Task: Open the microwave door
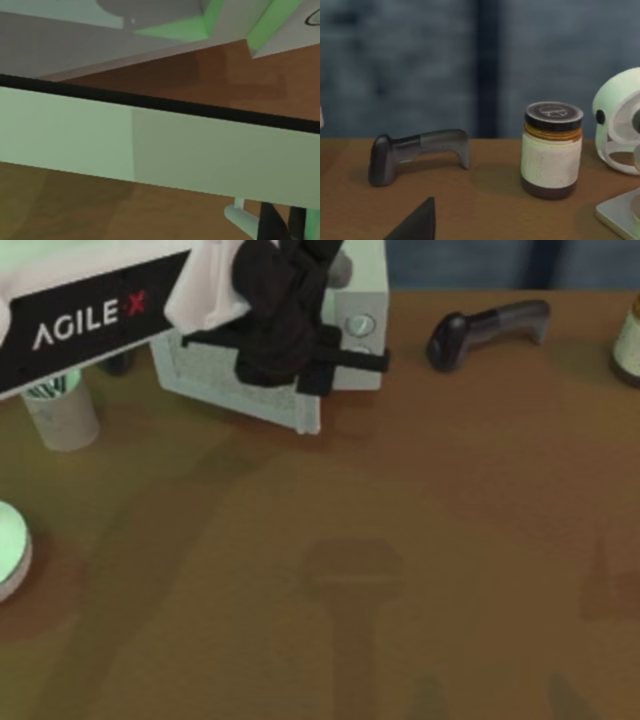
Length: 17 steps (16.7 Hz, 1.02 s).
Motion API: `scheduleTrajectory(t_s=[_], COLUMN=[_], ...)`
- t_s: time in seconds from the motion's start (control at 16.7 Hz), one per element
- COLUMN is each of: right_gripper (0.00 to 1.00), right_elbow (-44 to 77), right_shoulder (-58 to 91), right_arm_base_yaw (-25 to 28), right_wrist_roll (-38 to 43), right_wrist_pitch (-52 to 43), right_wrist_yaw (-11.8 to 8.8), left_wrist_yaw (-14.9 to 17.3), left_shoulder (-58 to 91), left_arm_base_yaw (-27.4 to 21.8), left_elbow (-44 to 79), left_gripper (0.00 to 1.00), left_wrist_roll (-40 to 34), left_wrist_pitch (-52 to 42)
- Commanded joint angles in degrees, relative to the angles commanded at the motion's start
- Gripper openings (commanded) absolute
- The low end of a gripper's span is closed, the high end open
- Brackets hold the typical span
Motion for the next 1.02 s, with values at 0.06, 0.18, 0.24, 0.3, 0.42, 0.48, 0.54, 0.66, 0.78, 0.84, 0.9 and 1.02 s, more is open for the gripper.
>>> scheduleTrajectory(t_s=[0.06, 0.18, 0.24, 0.3, 0.42, 0.48, 0.54, 0.66, 0.78, 0.84, 0.9, 1.02], right_gripper=[1.0, 1.0, 1.0, 1.0, 1.0, 1.0, 1.0, 1.0, 1.0, 1.0, 1.0, 1.0], right_elbow=[0.0, 0.0, 0.0, 0.0, 0.0, 0.0, 0.0, 0.0, 0.0, 0.0, 0.0, 0.0], right_shoulder=[0.0, 0.0, 0.0, 0.0, 0.0, 0.0, 0.0, 0.0, 0.0, 0.0, 0.0, 0.0], right_arm_base_yaw=[0.0, 0.0, 0.0, 0.0, 0.0, 0.0, 0.0, 0.0, 0.0, 0.0, 0.0, 0.0], right_wrist_roll=[0.0, 0.0, 0.0, 0.0, 0.0, 0.0, 0.0, 0.0, 0.0, 0.0, 0.0, 0.0], right_wrist_pitch=[0.0, 0.0, 0.0, 0.0, 0.0, 0.0, 0.0, 0.0, 0.0, 0.0, 0.0, 0.0], right_wrist_yaw=[0.0, 0.0, 0.0, 0.0, 0.0, 0.0, 0.0, 0.0, 0.0, 0.0, 0.0, 0.0], left_wrist_yaw=[0.0, 0.0, 0.0, 0.0, 0.4, 0.6, 1.0, 2.0, 3.1, 3.6, 3.8, 3.8], left_shoulder=[0.0, 0.0, 0.0, 0.0, 0.1, -0.4, -1.0, -2.3, -3.7, -4.4, -4.9, -5.0], left_arm_base_yaw=[0.0, 0.0, 0.0, 0.0, -0.3, -0.2, 0.0, 0.6, 1.1, 1.3, 1.4, 1.5], left_elbow=[0.0, 0.0, 0.0, 0.0, -0.2, -0.7, -1.4, -3.9, -6.3, -6.9, -7.2, -7.2], left_gripper=[0.0, 0.0, 0.0, 0.0, 0.0, 0.0, 0.0, 0.0, 0.0, 0.0, 0.0, 0.0], left_wrist_roll=[0.0, 0.0, 0.0, 0.0, -0.1, 0.4, 1.2, 3.4, 5.6, 6.4, 6.8, 6.9], left_wrist_pitch=[0.0, 0.0, 0.0, 0.0, 0.1, 0.4, 0.8, 1.4, 2.2, 2.6, 3.0, 3.1])
